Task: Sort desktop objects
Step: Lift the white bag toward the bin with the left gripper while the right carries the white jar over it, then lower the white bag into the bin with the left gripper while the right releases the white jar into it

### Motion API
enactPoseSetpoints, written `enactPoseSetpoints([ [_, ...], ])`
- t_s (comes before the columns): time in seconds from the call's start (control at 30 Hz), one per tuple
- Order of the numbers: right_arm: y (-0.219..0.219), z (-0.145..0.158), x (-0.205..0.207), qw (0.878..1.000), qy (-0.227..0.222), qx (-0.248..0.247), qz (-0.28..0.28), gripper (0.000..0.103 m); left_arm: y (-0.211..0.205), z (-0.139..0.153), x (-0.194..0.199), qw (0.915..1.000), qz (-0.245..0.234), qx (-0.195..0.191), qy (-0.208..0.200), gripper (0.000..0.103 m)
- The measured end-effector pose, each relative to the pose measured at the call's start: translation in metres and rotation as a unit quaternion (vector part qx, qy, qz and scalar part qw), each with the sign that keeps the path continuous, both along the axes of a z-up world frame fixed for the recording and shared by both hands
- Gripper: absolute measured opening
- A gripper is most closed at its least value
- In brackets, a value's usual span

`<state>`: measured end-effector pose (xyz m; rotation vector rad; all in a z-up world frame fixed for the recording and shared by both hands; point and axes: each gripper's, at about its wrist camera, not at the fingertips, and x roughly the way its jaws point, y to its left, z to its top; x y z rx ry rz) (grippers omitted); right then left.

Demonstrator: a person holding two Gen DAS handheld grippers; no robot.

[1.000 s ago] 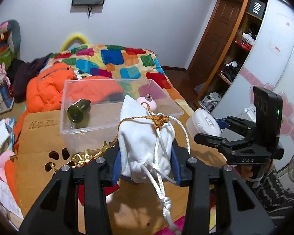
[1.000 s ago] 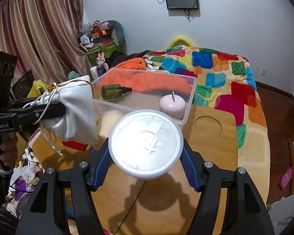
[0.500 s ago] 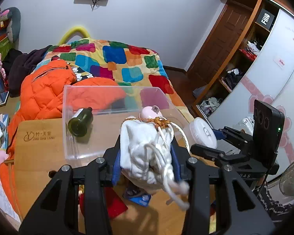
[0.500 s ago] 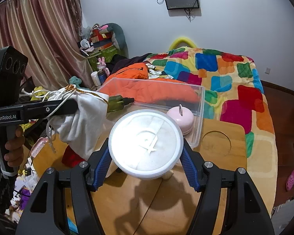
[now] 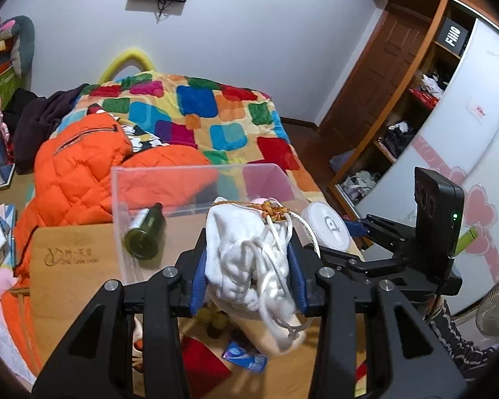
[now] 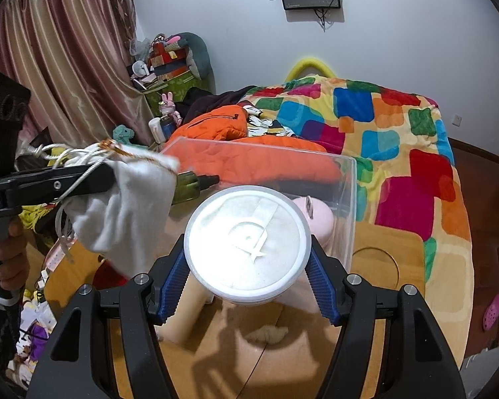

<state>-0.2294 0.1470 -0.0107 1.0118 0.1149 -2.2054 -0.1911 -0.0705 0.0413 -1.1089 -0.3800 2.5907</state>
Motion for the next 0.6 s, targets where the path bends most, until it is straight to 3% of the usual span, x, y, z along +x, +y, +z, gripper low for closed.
enactPoseSetpoints([
  [0.6, -0.035, -0.026, -0.038, 0.999, -0.024, 0.024, 0.013, 0.062, -0.034, -0.026, -0.049, 0.9985, 0.035, 0.036, -0.022, 0.041],
])
